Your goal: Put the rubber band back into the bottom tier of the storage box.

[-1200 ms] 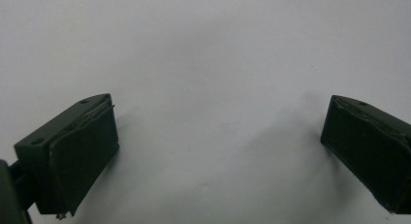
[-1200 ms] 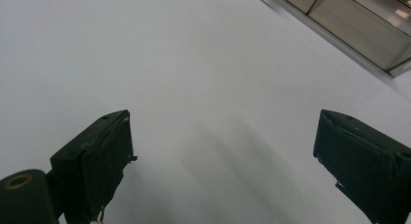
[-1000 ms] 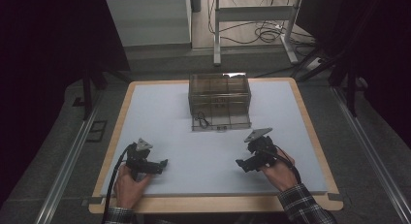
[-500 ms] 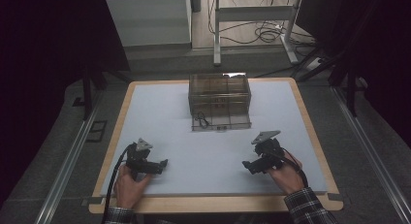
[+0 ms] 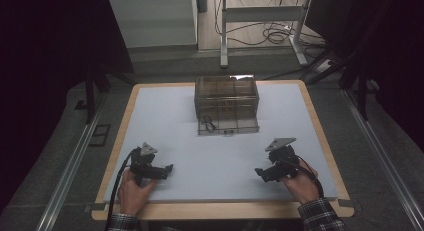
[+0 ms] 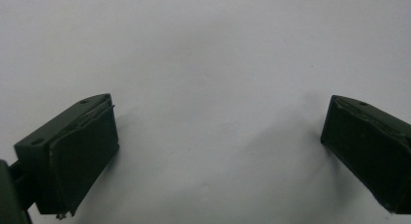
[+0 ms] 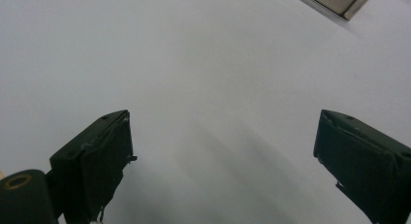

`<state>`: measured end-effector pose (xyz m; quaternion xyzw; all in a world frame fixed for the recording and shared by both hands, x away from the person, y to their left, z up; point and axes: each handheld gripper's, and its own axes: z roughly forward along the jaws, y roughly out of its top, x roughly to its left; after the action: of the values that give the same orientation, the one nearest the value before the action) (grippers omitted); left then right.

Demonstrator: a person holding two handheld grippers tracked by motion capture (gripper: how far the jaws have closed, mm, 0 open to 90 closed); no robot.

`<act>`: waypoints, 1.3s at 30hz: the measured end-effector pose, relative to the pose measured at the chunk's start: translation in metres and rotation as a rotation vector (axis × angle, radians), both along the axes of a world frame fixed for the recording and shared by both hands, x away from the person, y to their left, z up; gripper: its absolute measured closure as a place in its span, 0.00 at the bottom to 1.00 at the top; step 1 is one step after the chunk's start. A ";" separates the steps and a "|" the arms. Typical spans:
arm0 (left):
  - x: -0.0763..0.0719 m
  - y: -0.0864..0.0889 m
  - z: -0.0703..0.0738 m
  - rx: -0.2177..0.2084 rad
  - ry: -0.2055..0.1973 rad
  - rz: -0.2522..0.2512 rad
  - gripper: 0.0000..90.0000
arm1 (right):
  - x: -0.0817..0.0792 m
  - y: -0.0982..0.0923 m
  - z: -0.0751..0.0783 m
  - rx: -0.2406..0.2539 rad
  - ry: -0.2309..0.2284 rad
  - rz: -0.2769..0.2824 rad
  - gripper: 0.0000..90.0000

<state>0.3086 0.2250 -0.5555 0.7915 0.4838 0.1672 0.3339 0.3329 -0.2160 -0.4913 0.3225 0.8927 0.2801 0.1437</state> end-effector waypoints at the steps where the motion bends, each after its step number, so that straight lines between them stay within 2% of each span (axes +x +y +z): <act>1: 0.000 0.000 0.000 0.000 0.000 0.000 0.00 | -0.001 -0.001 0.000 0.002 0.001 -0.005 0.08; 10: 0.000 0.000 0.000 0.000 0.000 0.000 0.00 | -0.006 -0.016 0.000 0.012 0.006 -0.040 0.08; 22: 0.000 0.000 0.000 0.001 0.000 -0.001 0.00 | -0.012 -0.040 -0.005 -0.006 0.012 -0.093 0.08; 31: 0.000 0.000 0.000 0.001 0.001 -0.001 0.00 | -0.014 -0.056 -0.014 -0.035 0.041 -0.135 0.08; 35: 0.000 0.000 0.000 0.002 0.001 -0.001 0.00 | -0.013 -0.058 -0.017 -0.044 0.057 -0.152 0.07; 37: 0.000 0.000 0.000 0.002 0.001 -0.001 0.00 | -0.011 -0.059 -0.021 -0.069 0.077 -0.162 0.05; 39: 0.000 0.000 0.000 0.001 0.001 -0.001 0.00 | -0.011 -0.060 -0.022 -0.062 0.083 -0.169 0.04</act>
<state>0.3087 0.2251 -0.5554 0.7920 0.4835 0.1672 0.3333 0.3222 -0.2756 -0.5133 0.4034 0.8757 0.2257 0.1393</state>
